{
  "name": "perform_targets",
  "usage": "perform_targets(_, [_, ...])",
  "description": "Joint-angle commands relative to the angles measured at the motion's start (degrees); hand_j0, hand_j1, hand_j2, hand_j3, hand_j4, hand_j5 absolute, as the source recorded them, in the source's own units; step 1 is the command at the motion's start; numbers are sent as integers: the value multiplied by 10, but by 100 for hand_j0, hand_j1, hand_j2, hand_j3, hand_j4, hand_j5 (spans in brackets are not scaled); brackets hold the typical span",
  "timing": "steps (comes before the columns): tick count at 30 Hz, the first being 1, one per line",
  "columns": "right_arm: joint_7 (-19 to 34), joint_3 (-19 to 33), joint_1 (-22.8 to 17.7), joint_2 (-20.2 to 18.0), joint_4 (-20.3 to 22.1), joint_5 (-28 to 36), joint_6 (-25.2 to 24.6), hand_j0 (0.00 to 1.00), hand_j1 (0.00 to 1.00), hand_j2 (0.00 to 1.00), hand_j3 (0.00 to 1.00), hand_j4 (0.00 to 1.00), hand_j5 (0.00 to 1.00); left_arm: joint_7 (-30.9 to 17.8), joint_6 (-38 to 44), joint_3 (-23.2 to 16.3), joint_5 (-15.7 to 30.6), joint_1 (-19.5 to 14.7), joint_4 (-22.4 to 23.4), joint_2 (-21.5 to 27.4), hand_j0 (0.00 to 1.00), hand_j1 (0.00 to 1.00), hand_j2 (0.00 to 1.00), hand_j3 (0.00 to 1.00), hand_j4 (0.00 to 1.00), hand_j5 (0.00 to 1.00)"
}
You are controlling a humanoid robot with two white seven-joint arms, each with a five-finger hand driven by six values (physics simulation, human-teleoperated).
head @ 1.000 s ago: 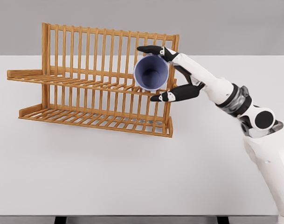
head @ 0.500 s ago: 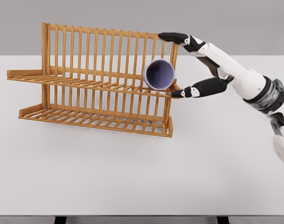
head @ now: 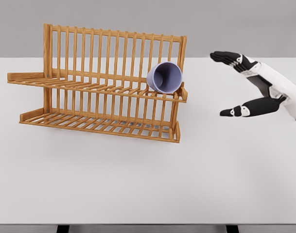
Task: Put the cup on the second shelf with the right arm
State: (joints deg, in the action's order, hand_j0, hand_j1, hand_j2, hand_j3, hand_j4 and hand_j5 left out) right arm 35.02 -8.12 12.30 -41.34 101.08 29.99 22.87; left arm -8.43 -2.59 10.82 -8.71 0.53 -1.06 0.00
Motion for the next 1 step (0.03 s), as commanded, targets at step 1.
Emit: perform_targets(1, [0, 3, 0, -3, 0, 4, 0, 99, 99, 99, 99, 99, 99, 0, 0, 0, 0, 0, 0, 0, 100, 100, 100, 100, 100, 100])
